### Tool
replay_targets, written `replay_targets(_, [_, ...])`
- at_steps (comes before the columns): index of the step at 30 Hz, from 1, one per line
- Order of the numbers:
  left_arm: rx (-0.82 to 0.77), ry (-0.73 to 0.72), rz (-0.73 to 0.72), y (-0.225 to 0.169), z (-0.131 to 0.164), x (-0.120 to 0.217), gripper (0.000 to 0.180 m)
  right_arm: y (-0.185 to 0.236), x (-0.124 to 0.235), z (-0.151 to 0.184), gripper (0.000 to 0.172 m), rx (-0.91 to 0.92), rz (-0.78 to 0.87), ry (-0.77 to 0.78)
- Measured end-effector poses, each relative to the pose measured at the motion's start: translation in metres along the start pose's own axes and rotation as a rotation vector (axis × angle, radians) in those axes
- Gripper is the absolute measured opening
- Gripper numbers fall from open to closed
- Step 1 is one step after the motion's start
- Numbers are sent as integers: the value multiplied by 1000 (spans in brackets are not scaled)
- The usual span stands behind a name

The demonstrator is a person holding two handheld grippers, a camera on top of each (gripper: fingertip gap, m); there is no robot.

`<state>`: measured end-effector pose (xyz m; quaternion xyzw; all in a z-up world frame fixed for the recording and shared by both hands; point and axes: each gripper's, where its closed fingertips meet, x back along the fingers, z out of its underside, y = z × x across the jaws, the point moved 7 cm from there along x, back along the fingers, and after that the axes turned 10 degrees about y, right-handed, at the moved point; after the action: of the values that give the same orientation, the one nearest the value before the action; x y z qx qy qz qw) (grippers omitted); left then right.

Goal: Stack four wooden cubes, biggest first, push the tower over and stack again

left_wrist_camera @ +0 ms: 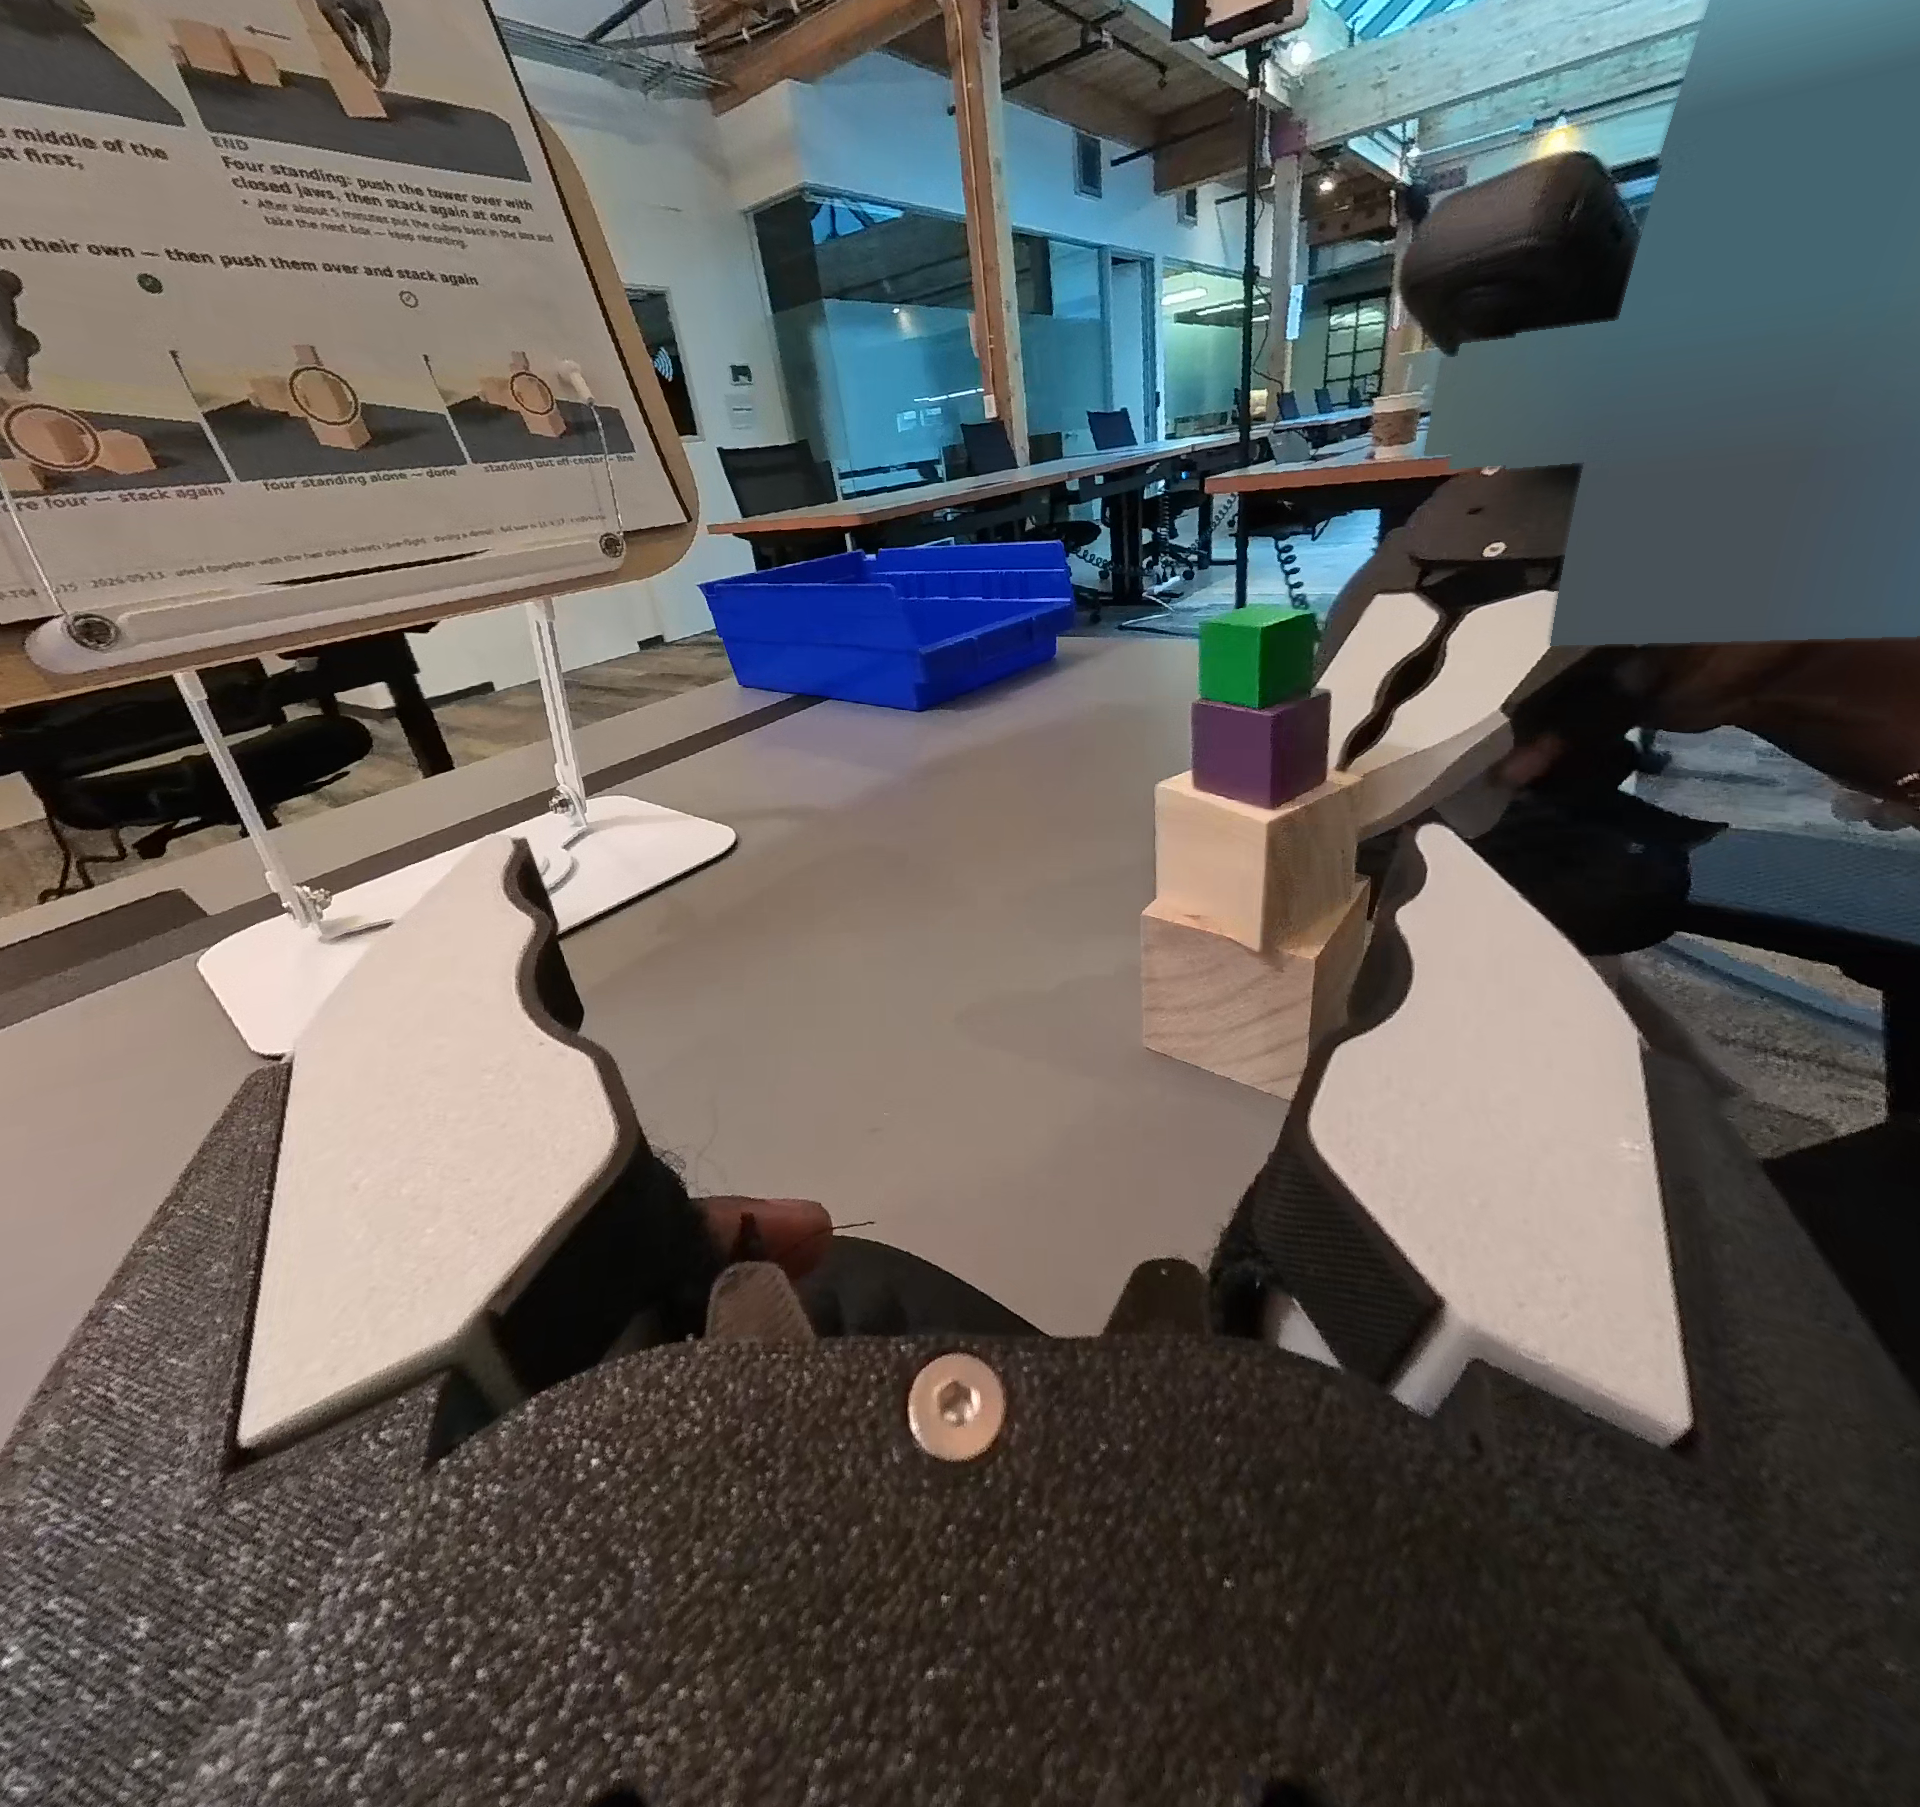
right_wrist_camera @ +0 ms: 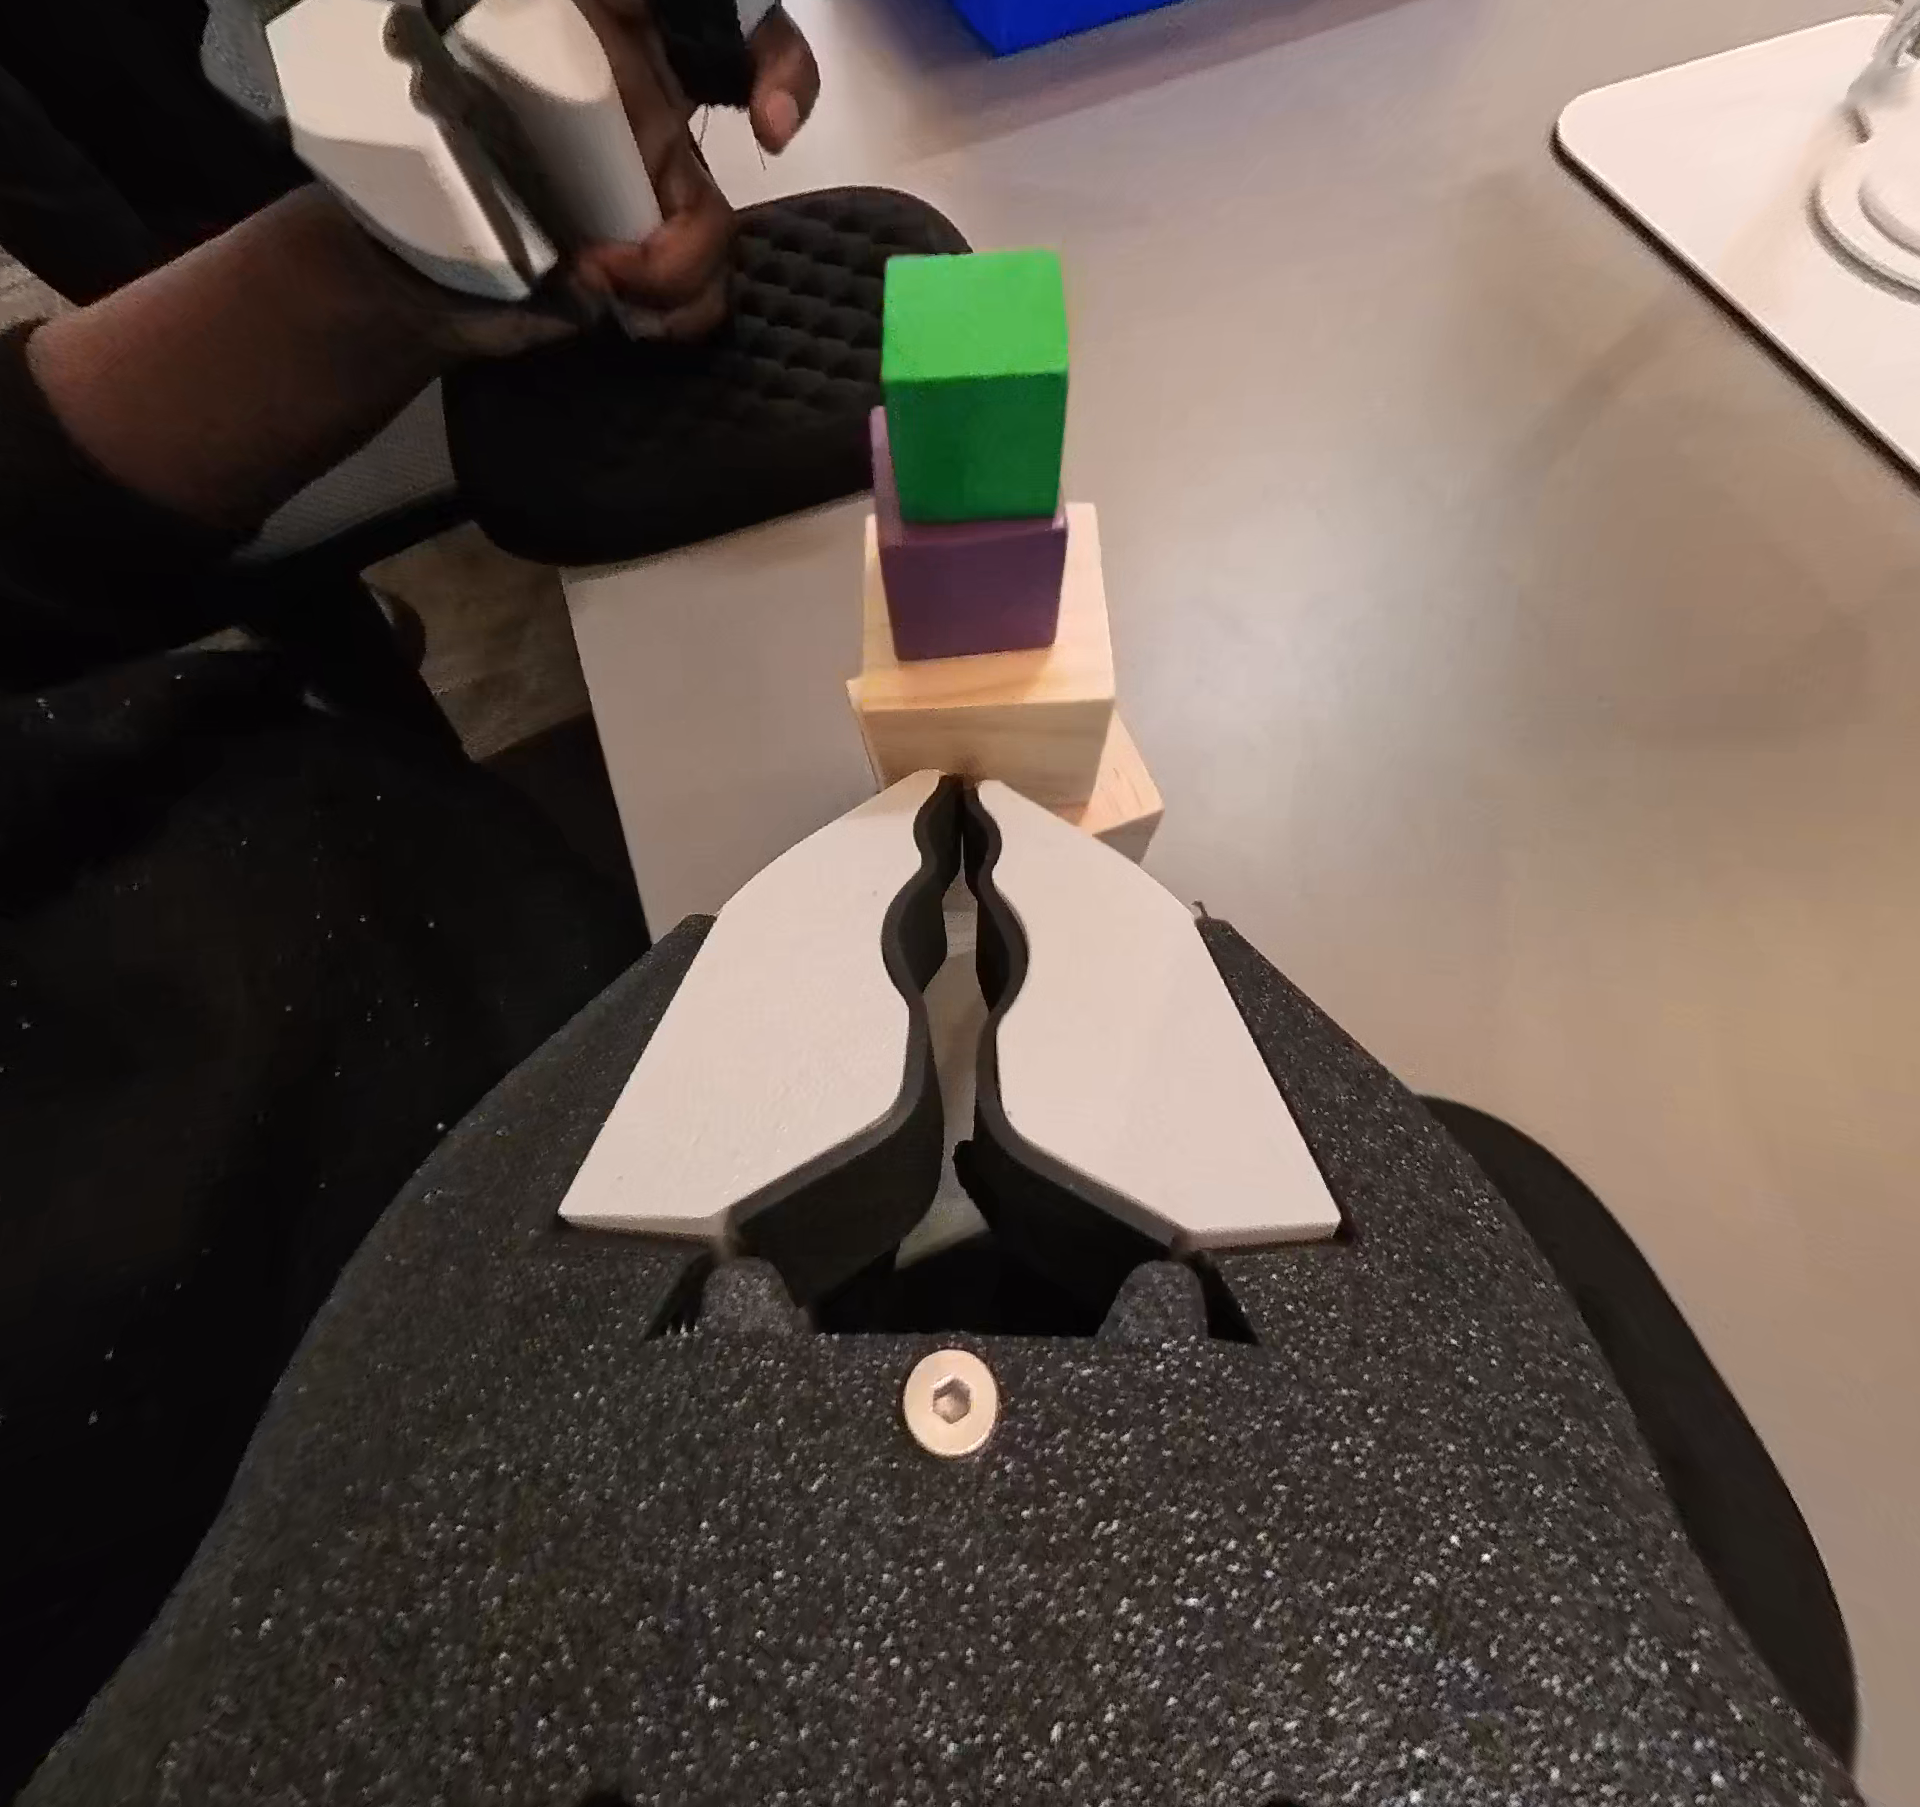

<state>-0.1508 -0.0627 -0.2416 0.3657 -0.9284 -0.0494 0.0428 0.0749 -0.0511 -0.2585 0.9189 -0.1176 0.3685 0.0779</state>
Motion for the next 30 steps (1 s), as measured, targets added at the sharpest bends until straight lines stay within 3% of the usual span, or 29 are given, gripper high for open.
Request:
replay_targets(15, [-4, 3, 4, 0, 0, 0, 142, -5, -21, -23, 0, 0, -6, -62])
replay_targets(17, [-3, 1, 6, 0, 0, 0, 142, -6, -17, -24, 23, 21, 9, -97])
replay_targets(20, [-2, 1, 7, 0, 0, 0, 141, -9, -9, -26, 75, 68, 87, -153])
replay_targets(23, [-3, 0, 6, 0, 0, 0, 141, -8, 1, -26, 111, 149, 154, -194])
replay_targets(27, [-2, 1, 4, 0, 0, 0, 141, -4, 15, -21, 136, 199, 139, -291])
replay_targets(30, [-4, 3, 3, 0, 1, 0, 141, -10, 26, -13, 143, 159, 116, -373])
